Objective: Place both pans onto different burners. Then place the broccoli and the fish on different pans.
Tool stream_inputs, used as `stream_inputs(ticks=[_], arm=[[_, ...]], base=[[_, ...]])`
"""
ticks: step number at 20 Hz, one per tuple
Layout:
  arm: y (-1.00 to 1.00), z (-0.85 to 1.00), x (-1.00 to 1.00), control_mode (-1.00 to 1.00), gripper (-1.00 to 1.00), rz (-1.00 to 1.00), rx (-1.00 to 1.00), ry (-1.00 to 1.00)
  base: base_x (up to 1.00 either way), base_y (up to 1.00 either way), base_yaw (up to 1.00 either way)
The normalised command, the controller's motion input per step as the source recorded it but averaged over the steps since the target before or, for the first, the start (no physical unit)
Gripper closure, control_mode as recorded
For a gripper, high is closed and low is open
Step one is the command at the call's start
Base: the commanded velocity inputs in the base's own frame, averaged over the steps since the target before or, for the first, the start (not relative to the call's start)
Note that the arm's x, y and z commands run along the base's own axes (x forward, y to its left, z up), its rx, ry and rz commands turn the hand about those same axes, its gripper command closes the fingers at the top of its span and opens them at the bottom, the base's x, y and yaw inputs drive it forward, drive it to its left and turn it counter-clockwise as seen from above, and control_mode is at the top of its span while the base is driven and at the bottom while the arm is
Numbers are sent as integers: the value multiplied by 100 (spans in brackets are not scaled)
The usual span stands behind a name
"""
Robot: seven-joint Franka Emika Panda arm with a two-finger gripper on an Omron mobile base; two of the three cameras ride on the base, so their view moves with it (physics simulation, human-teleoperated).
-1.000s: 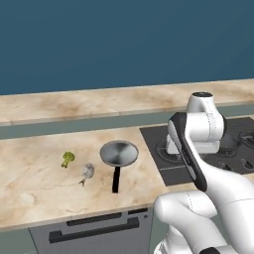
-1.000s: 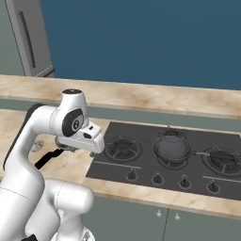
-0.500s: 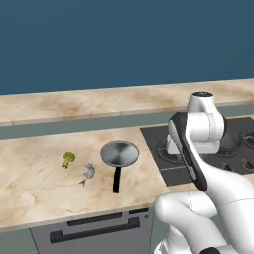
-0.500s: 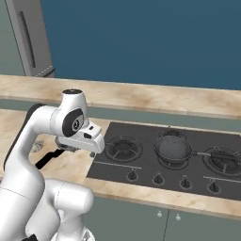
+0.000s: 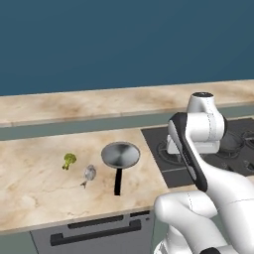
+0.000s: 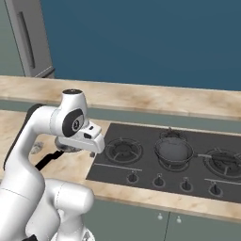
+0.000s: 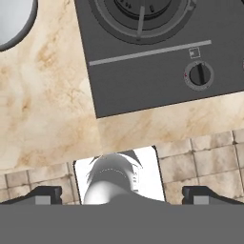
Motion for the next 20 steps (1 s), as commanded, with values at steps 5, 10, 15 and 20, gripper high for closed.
stream_inputs(ticks=[5,10,15,20], arm=[[0,0,0,100,-100,0,0,0],[0,0,0,100,-100,0,0,0],[0,0,0,100,-100,0,0,0],[0,0,0,100,-100,0,0,0]], base=[[36,8,0],[19,2,-7],[19,4,-15],[17,1,-12]])
